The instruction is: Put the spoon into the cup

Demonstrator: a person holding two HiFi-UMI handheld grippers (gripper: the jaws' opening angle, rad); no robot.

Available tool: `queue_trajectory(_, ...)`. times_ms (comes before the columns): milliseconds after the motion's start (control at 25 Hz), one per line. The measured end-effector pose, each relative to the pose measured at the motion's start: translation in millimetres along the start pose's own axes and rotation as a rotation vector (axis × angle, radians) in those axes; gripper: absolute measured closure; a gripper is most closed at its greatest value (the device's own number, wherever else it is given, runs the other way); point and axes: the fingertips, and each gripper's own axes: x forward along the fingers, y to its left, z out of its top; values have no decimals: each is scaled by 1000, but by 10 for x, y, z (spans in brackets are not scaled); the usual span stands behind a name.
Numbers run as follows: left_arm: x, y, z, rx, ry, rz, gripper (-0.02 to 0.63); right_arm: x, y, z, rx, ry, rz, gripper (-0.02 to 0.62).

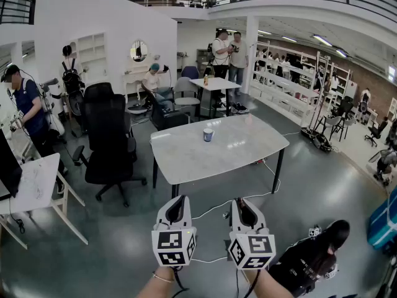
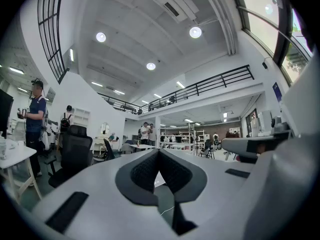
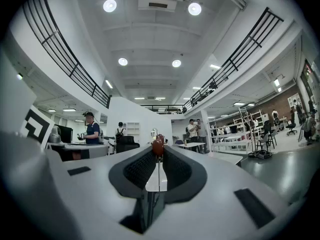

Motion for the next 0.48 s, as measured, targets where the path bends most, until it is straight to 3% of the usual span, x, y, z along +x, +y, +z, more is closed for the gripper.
queue_trajectory(480, -98, 279, -19, -13, -9, -15, 591, 52, 320, -25, 0, -10, -9, 529)
